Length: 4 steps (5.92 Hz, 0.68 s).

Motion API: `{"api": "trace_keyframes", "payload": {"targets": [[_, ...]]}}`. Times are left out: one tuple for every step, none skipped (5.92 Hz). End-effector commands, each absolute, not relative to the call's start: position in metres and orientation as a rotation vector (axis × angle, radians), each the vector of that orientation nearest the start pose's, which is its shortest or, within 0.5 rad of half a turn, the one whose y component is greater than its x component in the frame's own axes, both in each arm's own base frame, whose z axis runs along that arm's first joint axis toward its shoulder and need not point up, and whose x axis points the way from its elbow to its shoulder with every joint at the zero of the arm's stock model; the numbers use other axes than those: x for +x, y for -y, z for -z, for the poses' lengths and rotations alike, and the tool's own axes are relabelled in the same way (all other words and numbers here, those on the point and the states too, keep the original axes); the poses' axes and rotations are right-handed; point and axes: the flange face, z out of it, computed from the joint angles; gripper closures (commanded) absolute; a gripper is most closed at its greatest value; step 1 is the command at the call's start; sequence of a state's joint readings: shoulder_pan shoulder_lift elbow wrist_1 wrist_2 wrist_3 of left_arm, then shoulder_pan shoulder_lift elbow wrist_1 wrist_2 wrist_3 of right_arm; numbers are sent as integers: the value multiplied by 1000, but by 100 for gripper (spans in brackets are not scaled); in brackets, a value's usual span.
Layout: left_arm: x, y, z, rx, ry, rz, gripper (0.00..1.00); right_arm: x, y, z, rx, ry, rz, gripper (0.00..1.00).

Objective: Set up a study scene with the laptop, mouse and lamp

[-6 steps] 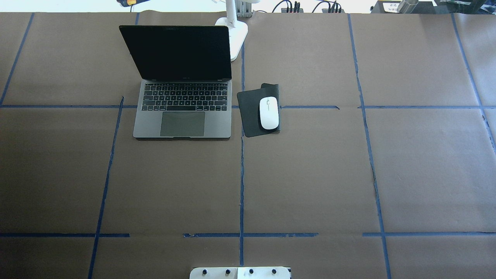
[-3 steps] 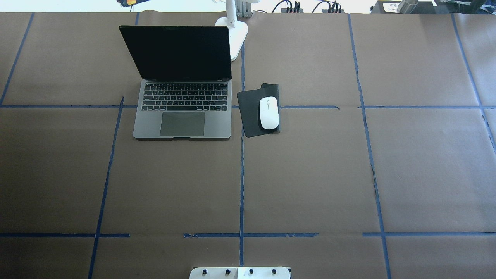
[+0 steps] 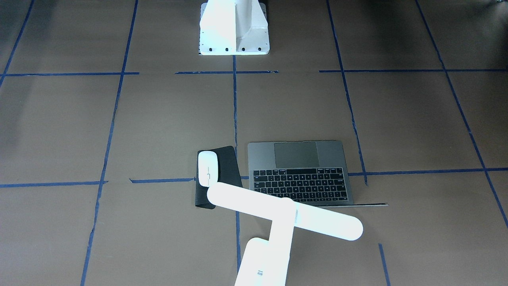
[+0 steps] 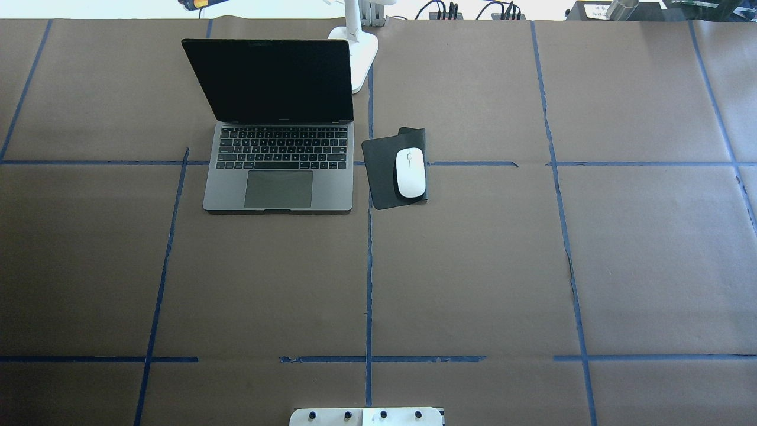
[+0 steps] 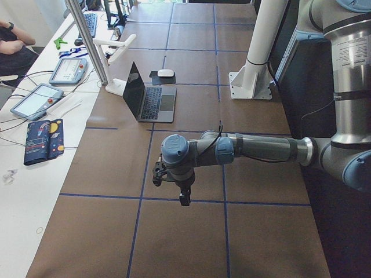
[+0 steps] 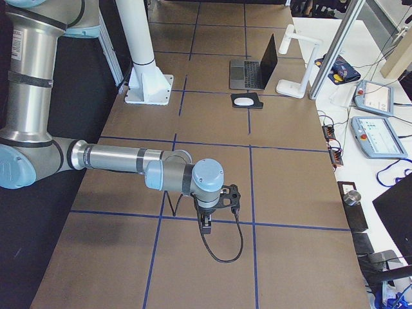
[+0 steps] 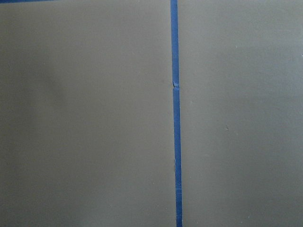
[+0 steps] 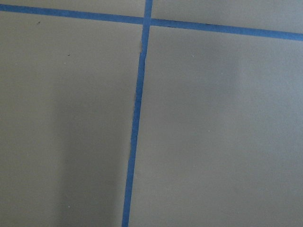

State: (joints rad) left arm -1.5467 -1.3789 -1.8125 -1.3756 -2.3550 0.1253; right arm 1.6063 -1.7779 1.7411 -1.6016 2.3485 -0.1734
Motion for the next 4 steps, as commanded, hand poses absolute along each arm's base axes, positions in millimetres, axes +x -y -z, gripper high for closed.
{"api": "trace_keyframes", "payload": {"targets": [[-54, 399, -646, -103, -789, -81, 0, 77, 397, -670, 18, 786, 104, 0], [-53, 393, -651, -115, -789, -77, 0, 77, 397, -670, 18, 786, 104, 0], [-54, 392, -651, -114, -789, -76, 0, 77, 397, -670, 17, 786, 104, 0], [-53, 392, -652, -116, -789, -76, 0, 76, 397, -670, 17, 786, 106, 0]]}}
